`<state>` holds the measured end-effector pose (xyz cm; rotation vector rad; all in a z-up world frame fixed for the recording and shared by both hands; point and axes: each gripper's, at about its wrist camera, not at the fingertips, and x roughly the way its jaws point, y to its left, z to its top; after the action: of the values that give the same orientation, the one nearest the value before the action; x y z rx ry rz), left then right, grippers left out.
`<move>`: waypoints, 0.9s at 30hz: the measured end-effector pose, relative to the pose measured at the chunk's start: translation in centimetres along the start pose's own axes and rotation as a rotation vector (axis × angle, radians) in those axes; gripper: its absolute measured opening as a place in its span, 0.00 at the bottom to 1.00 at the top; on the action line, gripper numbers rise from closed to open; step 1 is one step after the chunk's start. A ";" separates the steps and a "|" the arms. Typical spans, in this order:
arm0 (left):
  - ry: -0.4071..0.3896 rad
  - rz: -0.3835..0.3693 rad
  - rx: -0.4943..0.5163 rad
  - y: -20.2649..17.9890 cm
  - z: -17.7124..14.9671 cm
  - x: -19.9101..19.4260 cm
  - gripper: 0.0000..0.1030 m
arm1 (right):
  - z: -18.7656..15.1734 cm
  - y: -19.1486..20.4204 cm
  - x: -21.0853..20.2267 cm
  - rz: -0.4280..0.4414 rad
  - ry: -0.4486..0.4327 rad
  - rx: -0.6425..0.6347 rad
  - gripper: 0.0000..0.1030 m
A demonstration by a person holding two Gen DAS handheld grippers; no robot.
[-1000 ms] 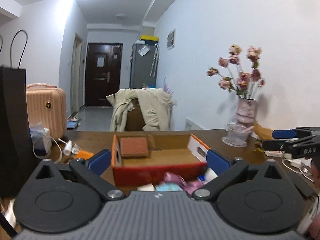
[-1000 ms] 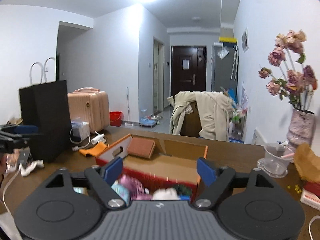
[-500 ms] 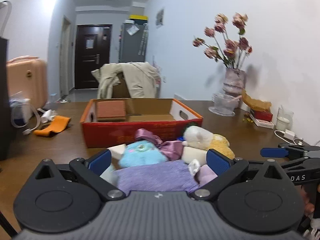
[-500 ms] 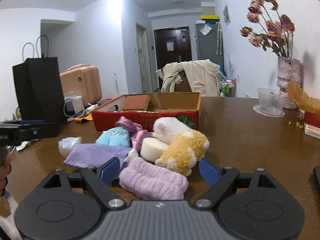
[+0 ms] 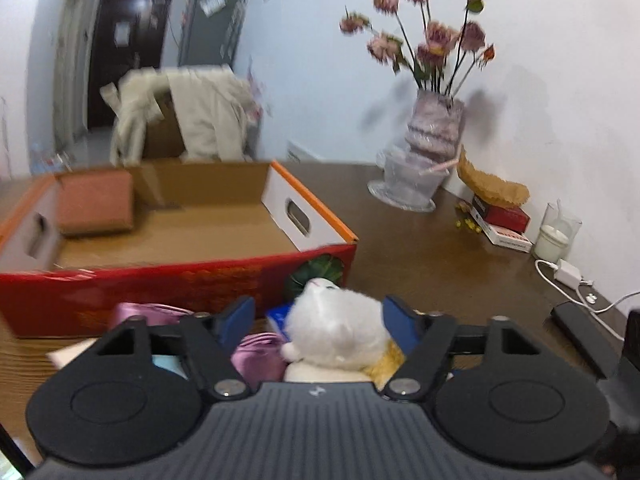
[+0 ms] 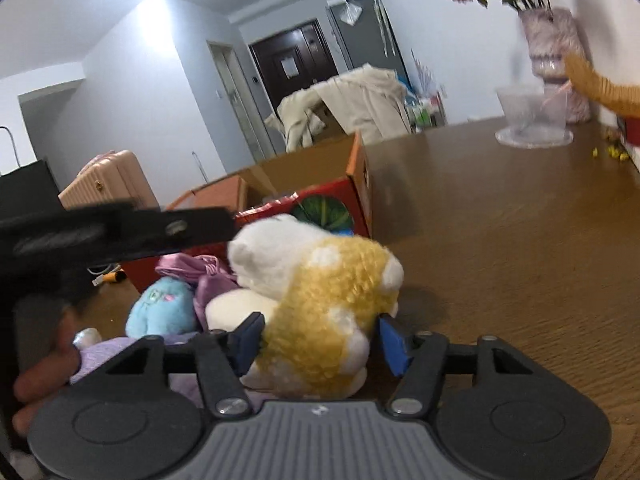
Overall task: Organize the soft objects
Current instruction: 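Grasp the white-and-yellow plush toy with both grippers, then lower the plush toy into the box and open both grippers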
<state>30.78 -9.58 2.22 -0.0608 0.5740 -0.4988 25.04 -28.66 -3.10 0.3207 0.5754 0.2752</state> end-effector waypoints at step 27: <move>0.018 -0.080 -0.208 10.9 13.9 4.4 0.42 | 19.1 4.4 8.6 0.084 0.097 -0.204 0.46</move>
<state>46.12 -3.14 9.58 -0.2783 0.6419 -0.5167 42.13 -25.84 9.44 0.1350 0.6250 0.4288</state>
